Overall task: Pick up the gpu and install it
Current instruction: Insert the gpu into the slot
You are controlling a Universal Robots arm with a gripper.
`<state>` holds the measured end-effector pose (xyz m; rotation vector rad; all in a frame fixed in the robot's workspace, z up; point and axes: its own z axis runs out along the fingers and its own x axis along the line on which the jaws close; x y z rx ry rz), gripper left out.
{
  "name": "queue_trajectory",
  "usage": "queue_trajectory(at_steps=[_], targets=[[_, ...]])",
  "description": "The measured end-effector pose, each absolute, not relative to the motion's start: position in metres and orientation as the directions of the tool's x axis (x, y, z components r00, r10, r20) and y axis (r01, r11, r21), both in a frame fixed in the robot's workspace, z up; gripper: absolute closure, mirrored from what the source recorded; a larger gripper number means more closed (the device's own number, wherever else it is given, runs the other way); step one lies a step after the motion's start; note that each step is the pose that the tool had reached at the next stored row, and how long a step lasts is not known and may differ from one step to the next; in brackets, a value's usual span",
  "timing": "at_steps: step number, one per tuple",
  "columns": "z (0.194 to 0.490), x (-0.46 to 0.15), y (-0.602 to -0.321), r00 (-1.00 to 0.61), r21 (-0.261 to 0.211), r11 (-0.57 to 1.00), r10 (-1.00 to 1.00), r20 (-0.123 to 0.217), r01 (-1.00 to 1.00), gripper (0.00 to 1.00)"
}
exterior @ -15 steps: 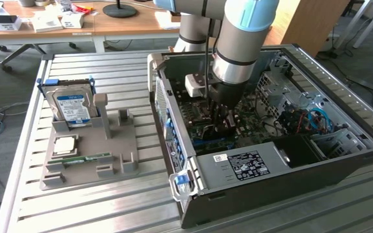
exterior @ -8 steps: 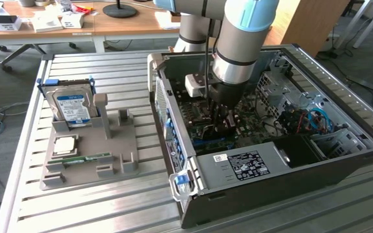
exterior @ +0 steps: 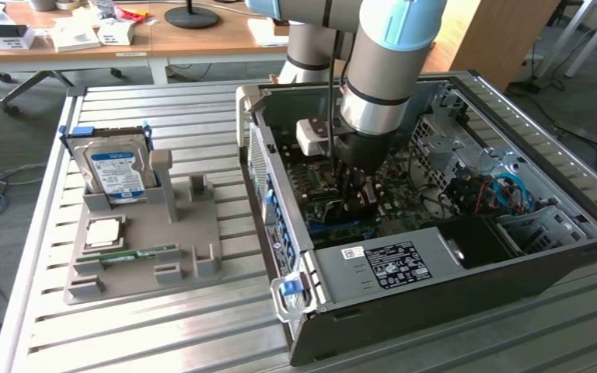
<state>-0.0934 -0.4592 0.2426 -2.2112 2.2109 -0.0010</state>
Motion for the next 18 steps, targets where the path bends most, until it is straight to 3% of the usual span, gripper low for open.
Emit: queue_trajectory(at_steps=[18], targets=[[0.2403, -0.0937, -0.4592, 0.0, -0.011, 0.0, -1.0, -0.01, -1.0, 0.74]])
